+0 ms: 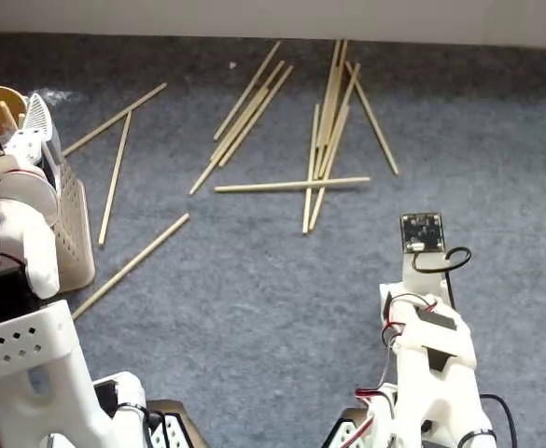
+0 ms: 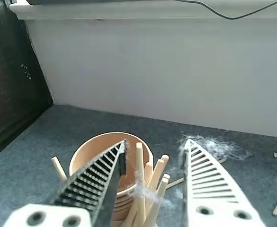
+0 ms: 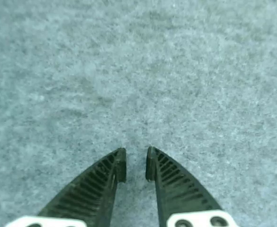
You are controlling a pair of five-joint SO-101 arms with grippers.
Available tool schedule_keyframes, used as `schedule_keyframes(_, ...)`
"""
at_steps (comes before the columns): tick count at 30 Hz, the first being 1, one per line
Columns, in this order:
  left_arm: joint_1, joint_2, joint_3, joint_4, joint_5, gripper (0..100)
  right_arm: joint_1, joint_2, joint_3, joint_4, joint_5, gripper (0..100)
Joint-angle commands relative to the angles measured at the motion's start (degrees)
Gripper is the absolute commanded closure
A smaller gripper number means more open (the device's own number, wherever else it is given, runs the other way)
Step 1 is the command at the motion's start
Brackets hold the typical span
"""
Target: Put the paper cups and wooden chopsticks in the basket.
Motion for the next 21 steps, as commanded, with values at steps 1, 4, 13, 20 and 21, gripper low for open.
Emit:
schedule_keyframes(1, 0.84, -3.38, -5.58, 1.49, -1.32, 82, -0.48, -1.36, -0.31, -0.84, 0.70, 91.8)
schedule_keyframes(4, 1.71, -5.14, -11.47, 5.01, -1.23, 83, -0.48, -1.36, -0.31, -0.84, 0.70, 91.8)
schedule_keyframes(13, 20.26, -4.97, -30.46, 13.19, -1.49, 83, -0.48, -1.36, -0.31, -0.84, 0.70, 91.8)
schedule_keyframes(20, 24.66, 15.16, -30.81, 19.78, -1.58, 83, -0.48, -1.36, -0.31, -0.84, 0.70, 91.8)
schedule_keyframes(21, 25.54, 20.09, -31.16, 20.57, -1.58, 83, -0.48, -1.36, -0.31, -0.84, 0.70, 91.8)
